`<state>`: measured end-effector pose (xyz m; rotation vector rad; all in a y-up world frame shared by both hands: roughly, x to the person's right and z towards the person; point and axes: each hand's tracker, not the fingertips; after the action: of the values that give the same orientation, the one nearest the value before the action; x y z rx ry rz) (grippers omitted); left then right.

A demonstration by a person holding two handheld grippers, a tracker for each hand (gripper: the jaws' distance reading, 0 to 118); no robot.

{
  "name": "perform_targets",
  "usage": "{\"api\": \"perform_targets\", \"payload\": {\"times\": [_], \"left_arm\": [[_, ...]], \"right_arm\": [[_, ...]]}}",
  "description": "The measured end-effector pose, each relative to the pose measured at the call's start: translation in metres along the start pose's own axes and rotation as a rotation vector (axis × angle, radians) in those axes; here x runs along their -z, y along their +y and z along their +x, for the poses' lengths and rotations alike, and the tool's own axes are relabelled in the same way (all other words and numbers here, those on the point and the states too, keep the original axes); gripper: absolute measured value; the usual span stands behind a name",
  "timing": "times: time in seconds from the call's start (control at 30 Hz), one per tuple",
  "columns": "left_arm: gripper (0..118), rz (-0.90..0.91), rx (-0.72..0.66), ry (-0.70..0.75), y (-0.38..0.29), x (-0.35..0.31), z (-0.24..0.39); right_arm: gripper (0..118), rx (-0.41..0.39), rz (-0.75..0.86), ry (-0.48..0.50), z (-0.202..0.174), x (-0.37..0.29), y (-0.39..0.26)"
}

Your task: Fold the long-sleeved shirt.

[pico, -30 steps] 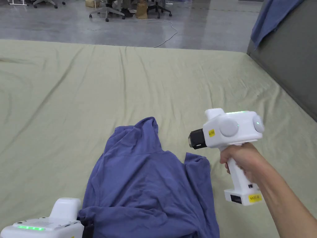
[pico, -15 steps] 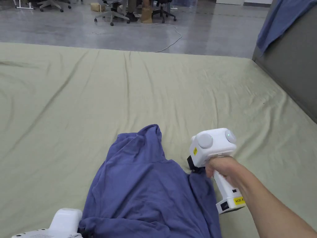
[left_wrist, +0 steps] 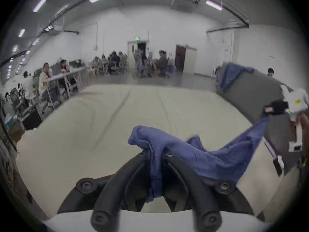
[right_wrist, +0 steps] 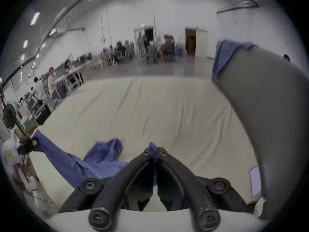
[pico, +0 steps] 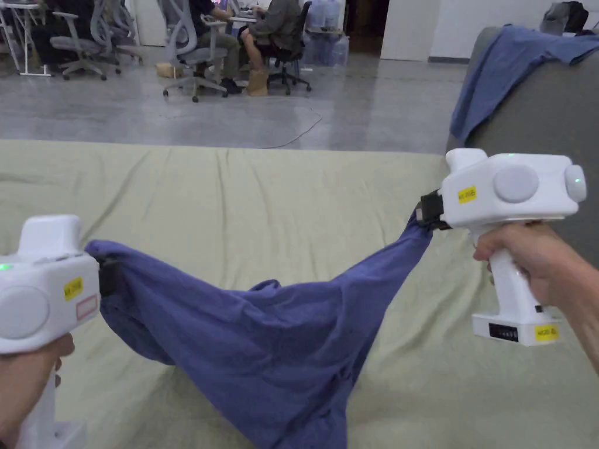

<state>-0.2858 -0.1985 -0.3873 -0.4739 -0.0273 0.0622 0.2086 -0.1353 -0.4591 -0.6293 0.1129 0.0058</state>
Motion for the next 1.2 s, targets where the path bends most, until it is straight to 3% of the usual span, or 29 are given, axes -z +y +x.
{"api": "perform_targets", "payload": {"times": [0.13, 0.43, 0.6, 0.87, 1.2], "left_arm": [[8, 0.121, 0.023, 0.087, 0.098, 0.008, 0.001], [8, 0.274, 0.068, 0.171, 0.279, 0.003, 0.029], [8, 0.266, -0.022, 0.169, 0.310, 0.006, 0.028], [8, 0.151, -0.009, 0.132, 0.243, 0.049, 0.028], [8, -0.144, 0.025, 0.097, 0.064, 0.121, 0.020]], "right_arm": [[0, -0.088, 0.142, -0.113, 0.005, -0.046, 0.073], [0, 0.029, 0.394, -0.307, 0.027, -0.104, 0.218], [0, 0.050, 0.413, -0.342, 0.038, -0.114, 0.241], [0, 0.068, 0.319, -0.309, 0.045, -0.070, 0.189], [0, 0.139, 0.014, -0.215, 0.050, 0.062, 0.013]]}}
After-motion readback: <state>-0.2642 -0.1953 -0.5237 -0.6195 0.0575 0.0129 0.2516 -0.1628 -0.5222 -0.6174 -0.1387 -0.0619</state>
